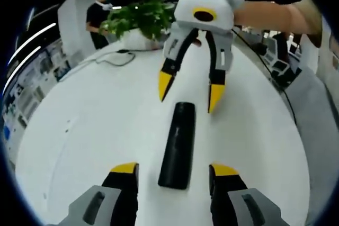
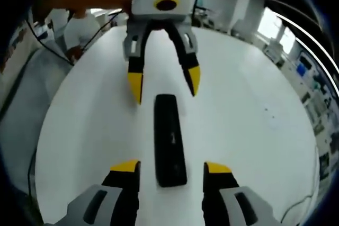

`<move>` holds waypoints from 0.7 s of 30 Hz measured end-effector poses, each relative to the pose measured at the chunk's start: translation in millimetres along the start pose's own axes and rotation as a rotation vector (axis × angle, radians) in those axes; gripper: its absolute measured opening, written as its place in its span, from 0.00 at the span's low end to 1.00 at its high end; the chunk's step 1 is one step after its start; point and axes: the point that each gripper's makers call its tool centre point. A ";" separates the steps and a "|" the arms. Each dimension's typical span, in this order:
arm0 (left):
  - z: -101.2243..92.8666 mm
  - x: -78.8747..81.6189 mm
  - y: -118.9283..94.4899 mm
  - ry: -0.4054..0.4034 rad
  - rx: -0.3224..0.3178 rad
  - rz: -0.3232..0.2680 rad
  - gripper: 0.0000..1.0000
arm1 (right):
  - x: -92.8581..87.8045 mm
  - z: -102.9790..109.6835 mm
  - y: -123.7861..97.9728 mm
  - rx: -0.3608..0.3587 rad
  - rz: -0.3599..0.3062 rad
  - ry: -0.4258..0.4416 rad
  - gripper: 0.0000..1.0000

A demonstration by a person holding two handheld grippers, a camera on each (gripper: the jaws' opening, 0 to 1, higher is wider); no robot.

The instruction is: Press the specified remote control buttons in sequence, fully releasing each button before pressing the next.

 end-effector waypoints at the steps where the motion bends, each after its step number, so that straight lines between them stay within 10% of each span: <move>1: -0.4 0.0 1.8 0.003 -0.004 0.003 0.53 | -0.9 0.0 1.0 0.002 0.006 -0.001 0.44; 21: -0.8 -11.3 18.3 0.025 -0.067 0.070 0.43 | -11.4 3.4 17.6 0.051 0.087 -0.029 0.30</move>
Point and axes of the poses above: the point that each gripper's makers call its tool centre point, and the gripper's own axes: y roughly forward along the fingers, z roughly to its left, x roughly out of its top, and after that the axes turned 6 degrees about y, right-handed
